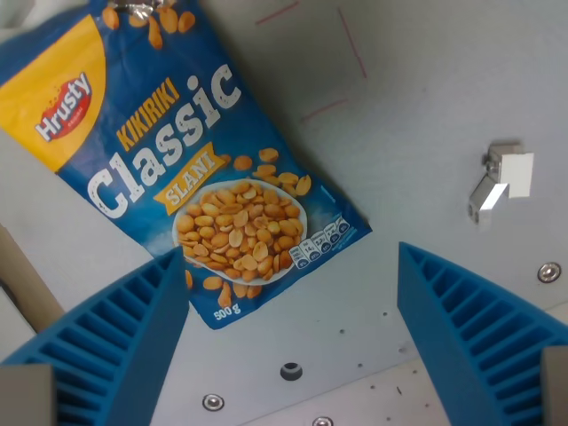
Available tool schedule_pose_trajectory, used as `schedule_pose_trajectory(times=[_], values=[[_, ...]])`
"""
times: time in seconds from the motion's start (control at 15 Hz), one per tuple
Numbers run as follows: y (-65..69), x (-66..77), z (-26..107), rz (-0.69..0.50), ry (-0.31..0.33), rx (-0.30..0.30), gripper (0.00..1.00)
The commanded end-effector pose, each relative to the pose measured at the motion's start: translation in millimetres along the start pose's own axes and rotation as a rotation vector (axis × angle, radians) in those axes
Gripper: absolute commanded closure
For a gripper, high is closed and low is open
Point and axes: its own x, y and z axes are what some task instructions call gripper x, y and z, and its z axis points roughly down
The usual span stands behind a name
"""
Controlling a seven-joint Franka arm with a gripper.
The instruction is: Rotate around base negative z
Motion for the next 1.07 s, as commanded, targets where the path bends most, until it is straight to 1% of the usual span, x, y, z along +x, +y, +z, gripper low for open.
schedule_pose_trajectory(times=[0.07, 1.07], values=[[0.1, 0.3, -2.5, 0.159, 0.002, 0.007, 0.0], [0.1, 0.3, -2.5, 0.359, -0.001, 0.01, 0.0]])
